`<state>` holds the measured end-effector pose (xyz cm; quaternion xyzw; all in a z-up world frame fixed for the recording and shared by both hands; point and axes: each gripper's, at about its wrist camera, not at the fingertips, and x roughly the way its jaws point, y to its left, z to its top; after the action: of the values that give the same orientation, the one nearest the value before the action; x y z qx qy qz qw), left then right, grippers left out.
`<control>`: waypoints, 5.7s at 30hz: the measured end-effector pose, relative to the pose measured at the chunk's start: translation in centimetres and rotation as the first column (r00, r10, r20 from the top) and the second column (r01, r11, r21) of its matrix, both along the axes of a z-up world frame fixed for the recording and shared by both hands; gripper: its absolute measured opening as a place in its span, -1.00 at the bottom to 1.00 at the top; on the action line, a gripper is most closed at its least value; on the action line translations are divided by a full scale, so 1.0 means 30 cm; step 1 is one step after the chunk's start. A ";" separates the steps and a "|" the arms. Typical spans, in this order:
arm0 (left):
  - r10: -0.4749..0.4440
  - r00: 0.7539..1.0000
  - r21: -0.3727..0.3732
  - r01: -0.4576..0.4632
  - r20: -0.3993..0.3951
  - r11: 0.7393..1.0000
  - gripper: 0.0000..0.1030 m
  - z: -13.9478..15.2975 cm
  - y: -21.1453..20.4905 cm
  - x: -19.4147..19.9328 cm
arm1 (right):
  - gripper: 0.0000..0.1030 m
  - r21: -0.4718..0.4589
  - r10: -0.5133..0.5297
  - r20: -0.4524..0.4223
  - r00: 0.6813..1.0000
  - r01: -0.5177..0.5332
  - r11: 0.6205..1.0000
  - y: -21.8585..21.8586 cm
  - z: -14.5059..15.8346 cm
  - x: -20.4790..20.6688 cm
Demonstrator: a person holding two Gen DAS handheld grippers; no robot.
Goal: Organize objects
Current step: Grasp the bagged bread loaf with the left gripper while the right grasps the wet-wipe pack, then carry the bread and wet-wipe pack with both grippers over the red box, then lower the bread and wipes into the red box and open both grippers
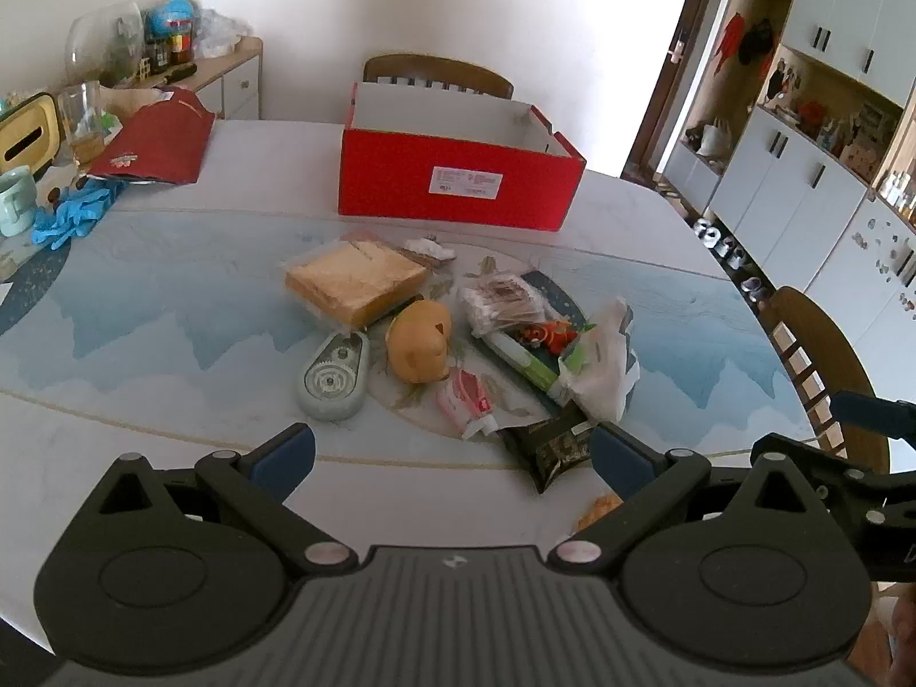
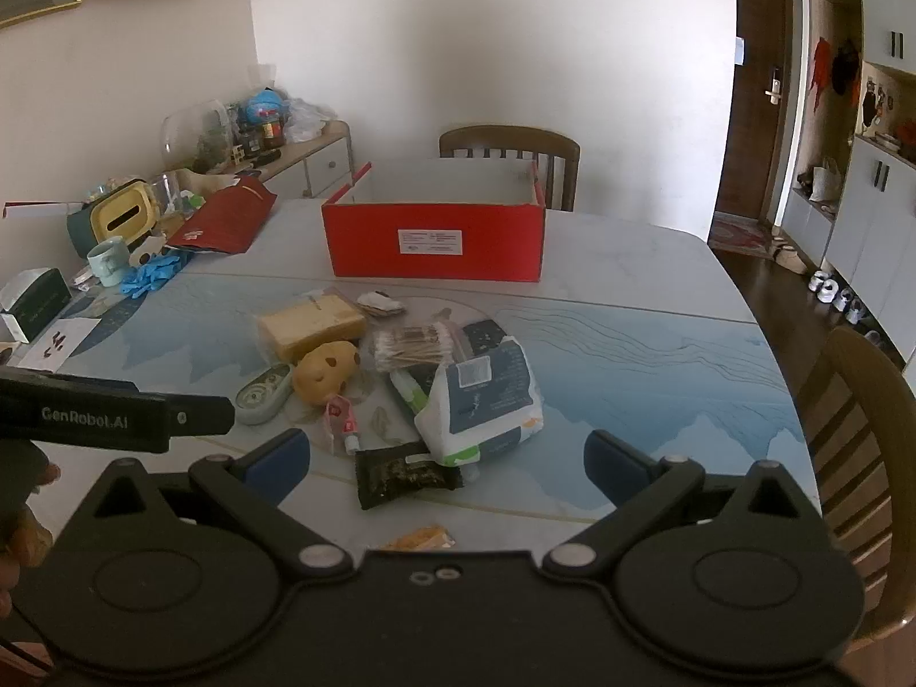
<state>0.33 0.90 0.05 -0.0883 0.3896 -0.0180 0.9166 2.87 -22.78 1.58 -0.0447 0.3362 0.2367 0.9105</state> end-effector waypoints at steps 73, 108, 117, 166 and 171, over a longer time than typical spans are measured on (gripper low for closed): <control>-0.332 0.938 0.194 0.346 -0.102 0.918 0.51 -0.344 0.242 0.761 | -0.41 -0.198 -0.342 -0.243 0.908 0.298 0.934 0.255 -0.281 0.539; -0.278 0.959 0.066 0.274 0.057 0.960 0.45 0.055 0.287 0.796 | -0.85 0.086 -0.211 -0.082 0.974 0.218 0.972 0.210 0.109 0.686; -0.326 0.941 0.152 0.311 0.090 0.938 0.45 0.148 0.270 0.963 | -0.85 0.089 -0.138 -0.031 0.990 0.140 0.986 0.310 0.217 0.868; -0.313 0.906 0.182 0.371 -0.284 0.911 0.46 -0.226 0.205 1.627 | -0.83 -0.081 -0.123 -0.286 0.950 0.104 0.991 0.621 -0.234 1.359; -0.330 0.892 0.162 0.391 -0.310 0.906 0.56 -0.230 0.198 1.647 | -0.71 -0.090 -0.120 -0.307 0.944 0.097 0.991 0.621 -0.235 1.357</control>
<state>49.74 6.84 -6.84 0.0862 0.5225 -0.1329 0.8378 43.58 -4.14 -5.48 -0.0219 0.4859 0.1778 0.8554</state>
